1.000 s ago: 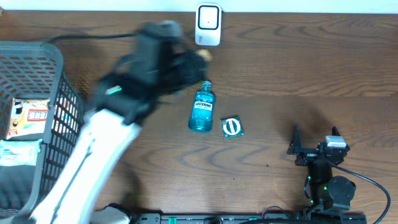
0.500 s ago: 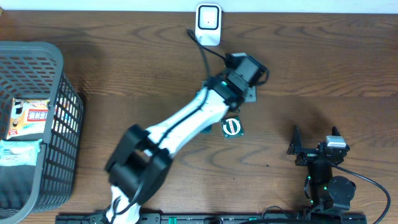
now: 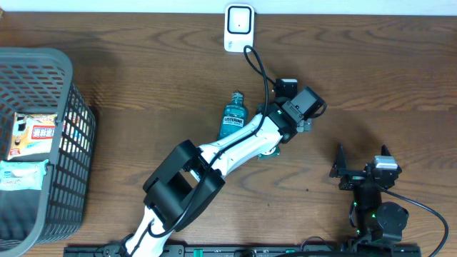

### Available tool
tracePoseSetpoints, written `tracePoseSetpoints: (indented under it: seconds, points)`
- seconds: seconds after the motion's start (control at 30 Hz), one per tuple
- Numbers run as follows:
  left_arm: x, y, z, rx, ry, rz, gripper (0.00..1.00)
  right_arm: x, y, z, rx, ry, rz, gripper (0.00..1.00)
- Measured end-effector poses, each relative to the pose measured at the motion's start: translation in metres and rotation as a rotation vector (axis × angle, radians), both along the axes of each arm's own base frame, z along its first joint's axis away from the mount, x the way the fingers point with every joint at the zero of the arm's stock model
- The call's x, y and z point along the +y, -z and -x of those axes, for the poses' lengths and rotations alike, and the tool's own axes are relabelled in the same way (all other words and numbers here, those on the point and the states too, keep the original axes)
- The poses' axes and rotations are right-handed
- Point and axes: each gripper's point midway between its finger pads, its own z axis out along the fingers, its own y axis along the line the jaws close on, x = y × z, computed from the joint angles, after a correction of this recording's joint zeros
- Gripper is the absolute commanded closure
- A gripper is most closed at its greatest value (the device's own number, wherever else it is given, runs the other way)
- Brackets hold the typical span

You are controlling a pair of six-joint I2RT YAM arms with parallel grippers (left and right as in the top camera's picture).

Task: Scan the item barcode
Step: 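Carry the Kleenex pack forward and place it right of the bottle, then reach the left gripper into the basket and grasp a snack bag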

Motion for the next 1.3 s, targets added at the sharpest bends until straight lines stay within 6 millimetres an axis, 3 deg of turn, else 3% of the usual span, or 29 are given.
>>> tracePoseSetpoints:
  seconds: [0.1,0.17,0.27,0.33,0.4,0.5,0.67,0.77,0.9,1.03,1.17,1.3]
  points:
    - [0.007,-0.007,0.000,-0.003,0.006,-0.021,0.02,0.000,0.000,0.000,0.000,0.000,0.000,0.01]
    - [0.012,-0.023,0.000,-0.021,0.017,-0.023,0.02,0.000,0.000,0.000,0.000,0.000,0.000,0.01]
    - [0.029,-0.074,-0.003,-0.088,0.005,-0.003,0.02,0.000,0.000,0.000,0.000,0.000,0.000,0.01]
    - [0.052,-0.125,-0.006,-0.159,-0.029,0.033,0.02,0.000,0.000,0.000,0.000,0.000,0.000,0.01]
    - [0.084,-0.174,-0.008,-0.224,-0.082,0.076,0.02,0.000,0.000,0.000,0.000,0.000,0.000,0.01]
    - [0.151,-0.239,-0.007,-0.319,-0.202,0.127,0.02,0.000,0.000,0.000,0.000,0.000,0.000,0.01]
    - [0.271,-0.310,0.013,-0.449,-0.438,0.167,0.02,0.000,0.000,0.000,0.000,0.000,0.000,0.01]
    - [0.341,-0.336,0.038,-0.517,-0.609,0.171,0.02,0.000,0.000,0.000,0.000,0.000,0.000,0.01]
    - [0.435,-0.345,0.087,-0.544,-0.914,0.130,0.02,0.000,0.000,0.000,0.000,0.000,0.000,0.01]
    - [0.511,-0.319,0.142,-0.452,-1.282,0.075,0.02,0.000,0.000,0.000,0.000,0.000,0.000,0.01]
    - [0.554,-0.290,0.149,-0.347,-1.472,0.138,0.03,0.000,0.000,0.000,0.000,0.000,0.000,0.01]
    - [0.588,-0.244,0.136,-0.177,-1.569,0.249,0.02,0.000,0.000,0.000,0.000,0.000,0.000,0.01]
